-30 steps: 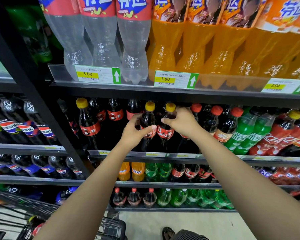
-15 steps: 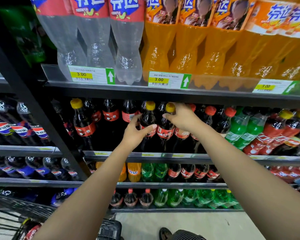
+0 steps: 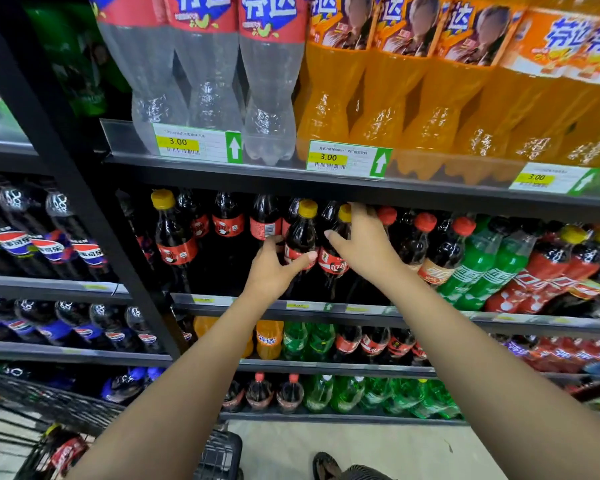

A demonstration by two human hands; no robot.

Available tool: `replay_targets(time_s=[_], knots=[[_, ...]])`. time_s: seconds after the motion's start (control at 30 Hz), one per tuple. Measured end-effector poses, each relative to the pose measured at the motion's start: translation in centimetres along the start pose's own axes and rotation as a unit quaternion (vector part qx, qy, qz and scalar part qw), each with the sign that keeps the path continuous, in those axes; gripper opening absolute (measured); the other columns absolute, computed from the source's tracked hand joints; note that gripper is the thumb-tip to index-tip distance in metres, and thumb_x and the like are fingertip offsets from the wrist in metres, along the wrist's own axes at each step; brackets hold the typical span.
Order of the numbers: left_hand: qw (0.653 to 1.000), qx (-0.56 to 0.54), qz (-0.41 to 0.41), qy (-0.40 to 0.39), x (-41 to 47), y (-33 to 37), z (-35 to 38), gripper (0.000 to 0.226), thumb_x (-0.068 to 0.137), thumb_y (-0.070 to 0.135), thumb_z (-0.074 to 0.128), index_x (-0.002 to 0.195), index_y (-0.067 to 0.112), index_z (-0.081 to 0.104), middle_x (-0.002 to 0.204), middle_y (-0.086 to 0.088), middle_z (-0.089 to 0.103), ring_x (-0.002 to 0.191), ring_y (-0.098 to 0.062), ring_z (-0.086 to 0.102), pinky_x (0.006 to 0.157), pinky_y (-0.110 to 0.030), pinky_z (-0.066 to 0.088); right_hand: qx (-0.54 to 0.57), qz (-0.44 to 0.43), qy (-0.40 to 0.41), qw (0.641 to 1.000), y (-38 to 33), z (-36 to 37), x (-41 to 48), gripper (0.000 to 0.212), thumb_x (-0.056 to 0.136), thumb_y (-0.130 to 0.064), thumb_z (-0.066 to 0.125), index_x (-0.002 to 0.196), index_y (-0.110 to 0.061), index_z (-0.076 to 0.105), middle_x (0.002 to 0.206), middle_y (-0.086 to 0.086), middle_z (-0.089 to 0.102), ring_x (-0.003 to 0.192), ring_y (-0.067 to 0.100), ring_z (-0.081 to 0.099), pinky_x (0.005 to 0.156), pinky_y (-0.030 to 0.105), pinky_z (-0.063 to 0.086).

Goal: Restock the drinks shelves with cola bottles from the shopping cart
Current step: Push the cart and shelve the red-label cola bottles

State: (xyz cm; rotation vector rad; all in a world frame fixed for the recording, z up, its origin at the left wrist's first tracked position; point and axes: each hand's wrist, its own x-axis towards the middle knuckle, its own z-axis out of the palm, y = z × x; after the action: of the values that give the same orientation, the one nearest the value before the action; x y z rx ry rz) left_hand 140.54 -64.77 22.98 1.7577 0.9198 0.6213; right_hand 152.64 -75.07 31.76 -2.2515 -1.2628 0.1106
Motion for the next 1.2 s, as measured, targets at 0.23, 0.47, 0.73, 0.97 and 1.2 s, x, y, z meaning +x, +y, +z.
replay_targets(time_s=[0.23, 0.47, 0.73, 0.97, 1.2], knots=[[0.946, 0.266, 0.107, 0.149, -5.0, -5.0, -3.4, 0.063, 0.088, 0.059, 0.052, 0.122, 0.006, 0.057, 0.115, -0.010, 0.062, 0.108, -0.027, 0.059, 0.089, -0.039, 0.050, -0.094, -0.133, 0.183, 0.970, -2.3, 6.4, -6.2, 0.043, 0.086, -0.020, 0.058, 0.125, -0.002, 0.052, 0.129, 0.020, 0.047, 0.124, 0.035, 0.041, 0.106, 0.045, 0.034], [0.875, 0.475, -0.008, 0.094, -12.6, -14.0, -6.8, 0.068, 0.078, 0.068, 0.045, 0.107, 0.008, 0.062, 0.099, -0.015, 0.062, 0.095, -0.037, 0.059, 0.076, -0.045, 0.050, -0.169, -0.225, -0.069, 0.957, -4.0, 15.1, -10.6, 0.058, 0.076, -0.030, 0.066, 0.127, -0.006, 0.052, 0.128, 0.018, 0.052, 0.116, 0.036, 0.049, 0.095, 0.048, 0.047], [0.837, 0.452, -0.294, 0.095, -20.8, -20.2, -9.2, 0.079, 0.086, 0.069, 0.040, 0.149, 0.023, 0.027, 0.155, -0.019, 0.023, 0.141, -0.040, 0.021, 0.113, -0.054, 0.017, -0.299, -0.336, -0.296, 0.843, -7.6, 23.2, -15.2, 0.061, 0.085, -0.044, 0.059, 0.134, -0.011, 0.041, 0.138, 0.020, 0.038, 0.129, 0.039, 0.034, 0.102, 0.048, 0.032], [0.787, 0.348, -0.488, 0.146, -26.6, -25.5, -11.5, 0.079, 0.090, 0.067, 0.033, 0.153, 0.023, 0.014, 0.159, -0.016, 0.016, 0.145, -0.038, 0.014, 0.115, -0.051, 0.019, -0.250, -0.460, -0.392, 0.756, -13.5, 31.1, -20.3, 0.056, 0.091, -0.039, 0.050, 0.138, -0.012, 0.036, 0.142, 0.020, 0.036, 0.132, 0.037, 0.029, 0.105, 0.046, 0.030], [0.736, 0.335, -0.558, 0.186, -31.3, -37.4, -14.1, 0.080, 0.086, 0.068, 0.040, 0.150, 0.022, 0.022, 0.151, -0.017, 0.032, 0.136, -0.039, 0.029, 0.110, -0.050, 0.025, -0.233, -0.379, -0.461, 0.768, -14.9, 45.8, -24.8, 0.067, 0.093, -0.047, 0.044, 0.145, -0.007, 0.029, 0.145, 0.021, 0.035, 0.134, 0.036, 0.029, 0.113, 0.046, 0.023]])
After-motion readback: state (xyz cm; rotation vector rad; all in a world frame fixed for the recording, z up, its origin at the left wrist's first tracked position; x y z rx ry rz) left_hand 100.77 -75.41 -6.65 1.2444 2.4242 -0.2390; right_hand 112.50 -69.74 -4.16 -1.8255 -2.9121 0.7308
